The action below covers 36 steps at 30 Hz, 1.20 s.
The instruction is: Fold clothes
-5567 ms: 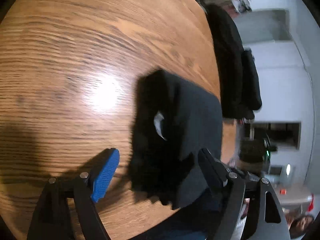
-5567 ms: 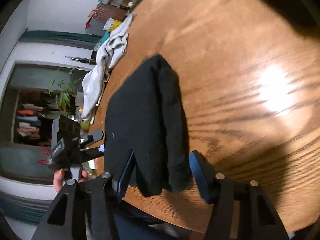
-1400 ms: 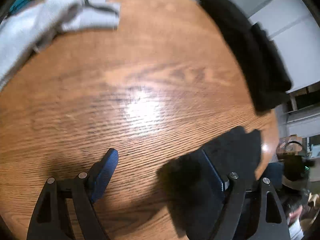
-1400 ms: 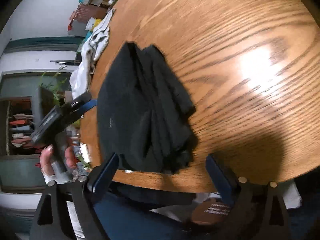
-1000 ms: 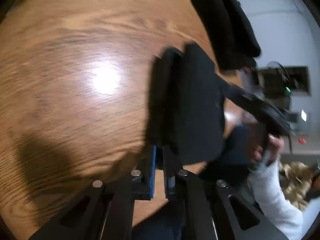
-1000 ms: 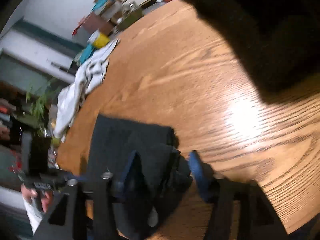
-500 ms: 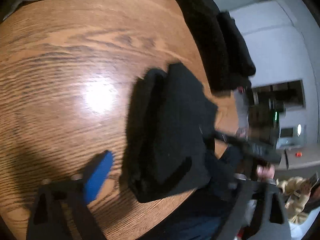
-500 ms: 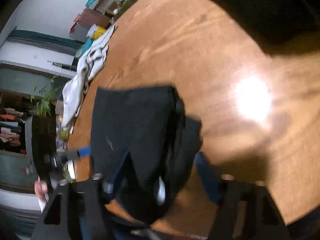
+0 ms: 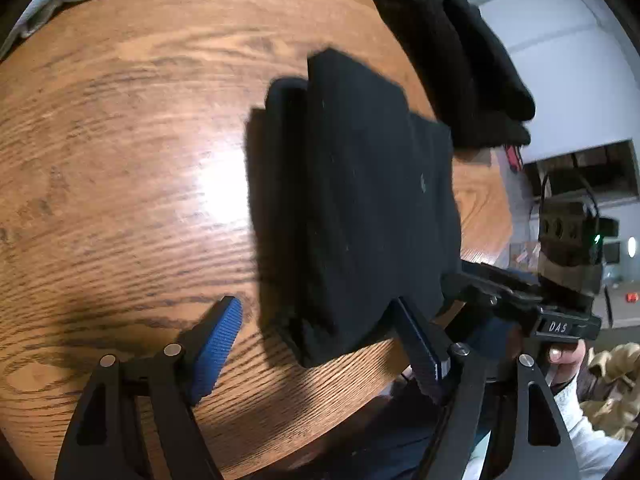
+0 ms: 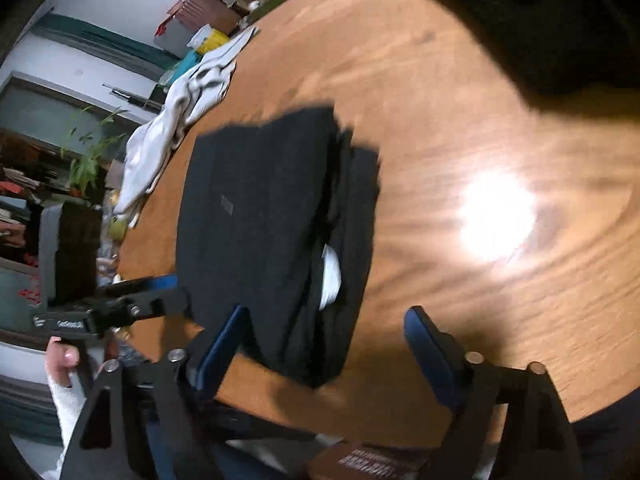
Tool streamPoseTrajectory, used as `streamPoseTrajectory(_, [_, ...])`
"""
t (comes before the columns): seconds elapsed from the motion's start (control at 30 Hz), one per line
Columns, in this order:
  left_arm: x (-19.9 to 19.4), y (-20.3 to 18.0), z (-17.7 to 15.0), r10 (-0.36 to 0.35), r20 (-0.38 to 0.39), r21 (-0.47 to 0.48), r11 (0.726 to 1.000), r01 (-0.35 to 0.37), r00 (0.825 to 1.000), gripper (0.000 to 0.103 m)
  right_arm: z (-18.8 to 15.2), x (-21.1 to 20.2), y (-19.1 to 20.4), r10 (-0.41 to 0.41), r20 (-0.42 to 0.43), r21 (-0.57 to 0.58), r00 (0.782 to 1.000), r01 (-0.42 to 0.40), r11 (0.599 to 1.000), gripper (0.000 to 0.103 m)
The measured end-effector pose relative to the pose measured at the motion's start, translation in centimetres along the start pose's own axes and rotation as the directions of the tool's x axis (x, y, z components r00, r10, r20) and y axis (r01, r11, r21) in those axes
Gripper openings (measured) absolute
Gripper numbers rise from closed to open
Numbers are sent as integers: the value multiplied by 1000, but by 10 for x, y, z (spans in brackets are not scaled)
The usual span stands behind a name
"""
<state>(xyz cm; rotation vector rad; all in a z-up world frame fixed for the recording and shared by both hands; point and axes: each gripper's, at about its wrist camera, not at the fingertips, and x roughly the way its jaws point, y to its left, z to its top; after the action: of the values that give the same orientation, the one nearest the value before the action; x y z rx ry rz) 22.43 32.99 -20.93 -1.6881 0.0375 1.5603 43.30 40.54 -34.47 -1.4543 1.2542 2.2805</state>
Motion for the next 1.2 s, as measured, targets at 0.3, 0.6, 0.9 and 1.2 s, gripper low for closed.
streamPoseTrajectory(0.3, [-10, -2, -2, -31, 17, -47, 998, 32, 999, 60, 12, -2, 3, -6, -23, -50, 1000, 4, 999, 73])
streamPoseTrajectory(0.6, [-19, 4, 19, 99, 201, -176, 982, -64, 975, 78, 29, -20, -32, 75, 24, 107, 997, -77, 991, 89])
streamPoseTrajectory(0.9, [-1, -2, 32, 68, 153, -203, 978, -36, 986, 78, 50, 3, -28, 138, -3, 125, 990, -136, 983, 89])
streamPoseTrajectory(1.2, [-12, -1, 13, -138, 135, -181, 970, 161, 981, 78, 59, 19, -17, 244, -26, 42, 970, -242, 969, 89])
